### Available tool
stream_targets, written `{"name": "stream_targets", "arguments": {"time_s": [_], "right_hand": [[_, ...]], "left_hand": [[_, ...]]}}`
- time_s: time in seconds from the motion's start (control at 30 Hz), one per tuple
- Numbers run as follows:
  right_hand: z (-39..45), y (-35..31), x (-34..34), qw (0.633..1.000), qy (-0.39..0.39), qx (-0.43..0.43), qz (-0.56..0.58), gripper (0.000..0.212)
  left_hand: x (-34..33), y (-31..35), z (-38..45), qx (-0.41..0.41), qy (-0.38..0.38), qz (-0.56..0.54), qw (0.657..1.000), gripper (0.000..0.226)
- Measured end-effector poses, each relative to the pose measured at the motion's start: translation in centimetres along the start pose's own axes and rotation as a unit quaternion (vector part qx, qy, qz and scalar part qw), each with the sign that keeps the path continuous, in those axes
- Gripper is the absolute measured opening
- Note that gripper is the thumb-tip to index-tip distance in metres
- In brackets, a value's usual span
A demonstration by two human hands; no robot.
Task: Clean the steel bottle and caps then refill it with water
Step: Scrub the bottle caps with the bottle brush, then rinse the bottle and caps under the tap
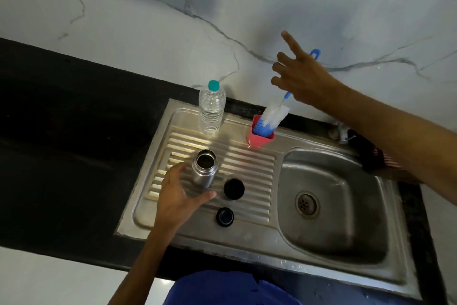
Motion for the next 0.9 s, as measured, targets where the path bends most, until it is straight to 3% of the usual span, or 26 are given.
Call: {"name": "stream_targets", "arguments": {"time_s": [0.1,0.2,0.37,0.47,0.6,0.7,0.8,0.9], "right_hand": [[-0.7,-0.4,0.1,1.000,0.008,0.011,-0.001,0.040],[-1.6,-0.2,0.5,0.999,0.038,0.014,0.017,0.056],[-4.1,1.8,2.7,0.991,0.094,0.002,0.092,0.084],[-6.8,2.9,3.8,0.958,0.137,-0.049,0.247,0.078],[-12.4,1.7,3.3,0.866,0.144,-0.145,0.456,0.058],[-16.9,-2.1,1.5,0.765,0.117,-0.184,0.606,0.061],[-20.6,-7.8,0.5,0.621,0.059,-0.163,0.764,0.092],[-24.3,-12.7,1.1,0.453,0.005,-0.178,0.874,0.117]], "left_hand": [[-1.1,0.6,1.2,-0.011,-0.016,0.013,1.000,0.116],[-1.9,0.5,2.0,-0.016,-0.013,0.020,1.000,0.112],[-2.2,1.7,2.5,-0.025,0.027,0.017,0.999,0.074],[-1.3,3.4,2.3,-0.035,0.062,0.023,0.997,0.065],[0.6,7.3,1.9,-0.083,0.081,0.012,0.993,0.064],[1.0,12.3,1.2,-0.134,0.058,0.043,0.988,0.070],[-1.3,18.1,-0.8,-0.165,-0.008,0.067,0.984,0.067],[-7.2,22.1,-3.7,-0.151,-0.088,0.056,0.983,0.065]]}}
Point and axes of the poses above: each hand's wrist, its own z-axis towards the middle knuckle, its own x-axis out of the back of the hand, y = z × x, the point moved 5 cm from there along z, towards the middle knuckle, and after that the axes turned 4 degrees about -x, right-handed, at the moved point
